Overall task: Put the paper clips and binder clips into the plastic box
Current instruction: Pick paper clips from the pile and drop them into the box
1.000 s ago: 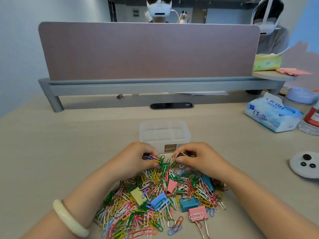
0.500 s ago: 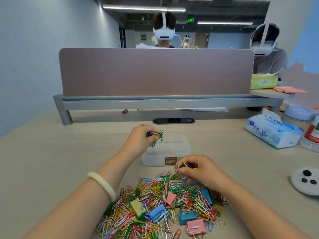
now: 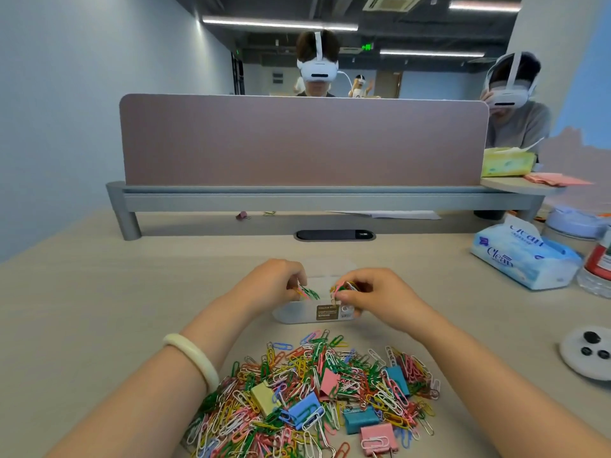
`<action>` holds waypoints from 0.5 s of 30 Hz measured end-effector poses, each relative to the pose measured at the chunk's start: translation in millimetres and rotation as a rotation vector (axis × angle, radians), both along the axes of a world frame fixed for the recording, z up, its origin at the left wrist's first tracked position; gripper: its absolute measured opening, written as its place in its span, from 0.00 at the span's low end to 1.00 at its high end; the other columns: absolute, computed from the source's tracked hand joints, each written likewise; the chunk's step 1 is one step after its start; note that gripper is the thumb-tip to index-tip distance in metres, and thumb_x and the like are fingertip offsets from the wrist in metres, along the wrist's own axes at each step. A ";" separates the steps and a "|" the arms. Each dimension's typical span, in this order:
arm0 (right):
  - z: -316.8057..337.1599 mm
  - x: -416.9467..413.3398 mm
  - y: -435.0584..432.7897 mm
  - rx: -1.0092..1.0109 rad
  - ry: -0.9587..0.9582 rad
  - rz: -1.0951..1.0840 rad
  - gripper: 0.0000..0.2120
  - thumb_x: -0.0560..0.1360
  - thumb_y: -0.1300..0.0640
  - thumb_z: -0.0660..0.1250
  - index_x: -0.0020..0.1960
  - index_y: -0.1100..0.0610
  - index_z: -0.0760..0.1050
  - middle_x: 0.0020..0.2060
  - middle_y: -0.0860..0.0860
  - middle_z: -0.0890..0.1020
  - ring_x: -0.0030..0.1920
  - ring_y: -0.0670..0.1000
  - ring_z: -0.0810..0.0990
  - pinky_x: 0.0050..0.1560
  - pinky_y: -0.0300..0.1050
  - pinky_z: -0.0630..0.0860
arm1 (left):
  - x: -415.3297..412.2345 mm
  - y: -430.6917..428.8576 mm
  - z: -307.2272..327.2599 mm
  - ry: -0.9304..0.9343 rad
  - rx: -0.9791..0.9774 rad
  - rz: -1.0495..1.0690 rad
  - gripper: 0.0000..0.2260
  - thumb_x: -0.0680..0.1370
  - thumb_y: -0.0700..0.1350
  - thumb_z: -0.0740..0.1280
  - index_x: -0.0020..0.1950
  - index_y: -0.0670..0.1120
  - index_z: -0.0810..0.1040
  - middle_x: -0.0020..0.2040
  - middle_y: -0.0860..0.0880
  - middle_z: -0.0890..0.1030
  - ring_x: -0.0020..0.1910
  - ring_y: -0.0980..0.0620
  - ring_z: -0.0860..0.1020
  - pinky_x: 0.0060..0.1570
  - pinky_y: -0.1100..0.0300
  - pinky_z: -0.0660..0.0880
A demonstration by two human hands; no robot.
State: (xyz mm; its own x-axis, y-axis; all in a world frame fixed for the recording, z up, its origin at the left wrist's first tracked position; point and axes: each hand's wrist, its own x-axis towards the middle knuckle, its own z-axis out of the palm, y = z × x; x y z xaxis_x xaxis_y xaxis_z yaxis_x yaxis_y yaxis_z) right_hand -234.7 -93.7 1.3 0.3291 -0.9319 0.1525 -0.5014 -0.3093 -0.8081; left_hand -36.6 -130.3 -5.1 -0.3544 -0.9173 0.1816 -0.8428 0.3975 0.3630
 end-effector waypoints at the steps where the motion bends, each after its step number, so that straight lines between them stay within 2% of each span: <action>1: 3.1 3.1 -5.8 -0.019 0.000 -0.006 0.04 0.72 0.60 0.68 0.42 0.53 0.80 0.34 0.50 0.81 0.33 0.48 0.80 0.40 0.42 0.80 | -0.2 1.3 0.8 0.017 0.023 -0.006 0.09 0.71 0.38 0.69 0.50 0.44 0.78 0.49 0.44 0.81 0.44 0.50 0.76 0.47 0.59 0.73; 2: 6.0 7.0 -11.4 -0.036 -0.001 -0.012 0.03 0.72 0.61 0.68 0.42 0.54 0.80 0.34 0.50 0.81 0.35 0.50 0.81 0.40 0.44 0.80 | -0.6 2.9 1.5 0.036 0.044 -0.018 0.09 0.71 0.37 0.69 0.50 0.43 0.78 0.49 0.43 0.82 0.44 0.49 0.77 0.48 0.59 0.74; 5: 9.5 20.5 -28.4 -0.063 0.021 -0.031 0.03 0.73 0.62 0.67 0.43 0.57 0.79 0.34 0.51 0.80 0.35 0.47 0.79 0.34 0.35 0.78 | -0.2 8.3 3.5 0.075 0.057 -0.035 0.08 0.71 0.35 0.68 0.49 0.42 0.78 0.48 0.42 0.82 0.45 0.50 0.79 0.48 0.60 0.75; 10: 1.2 42.0 -41.6 -0.075 0.179 -0.010 0.04 0.72 0.62 0.69 0.47 0.60 0.79 0.36 0.51 0.79 0.34 0.45 0.77 0.34 0.34 0.77 | 13.4 28.0 9.3 0.128 -0.087 0.018 0.06 0.71 0.36 0.68 0.47 0.43 0.79 0.47 0.45 0.81 0.45 0.50 0.80 0.49 0.56 0.77; 13: -6.0 47.7 -39.5 -0.138 0.328 0.018 0.11 0.70 0.62 0.70 0.52 0.58 0.79 0.48 0.55 0.82 0.43 0.47 0.77 0.47 0.39 0.73 | 20.4 48.7 7.7 0.177 -0.177 0.001 0.05 0.72 0.38 0.67 0.46 0.46 0.79 0.45 0.49 0.79 0.43 0.54 0.78 0.47 0.60 0.76; 15: -5.6 46.0 -34.2 -0.122 0.309 0.044 0.14 0.70 0.62 0.70 0.56 0.58 0.77 0.51 0.56 0.82 0.48 0.49 0.78 0.53 0.41 0.74 | 24.0 62.3 7.6 0.189 -0.183 -0.045 0.05 0.72 0.39 0.68 0.45 0.47 0.79 0.43 0.52 0.78 0.42 0.59 0.76 0.44 0.66 0.74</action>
State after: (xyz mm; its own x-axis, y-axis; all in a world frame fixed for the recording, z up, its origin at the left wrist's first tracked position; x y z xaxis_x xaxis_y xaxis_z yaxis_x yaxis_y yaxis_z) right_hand -188.7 -128.0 -4.3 0.4168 -0.8967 0.1487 -0.7011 -0.4213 -0.5753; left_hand -12.7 -68.0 2.5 -0.3375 -0.8472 0.4103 -0.7469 0.5063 0.4310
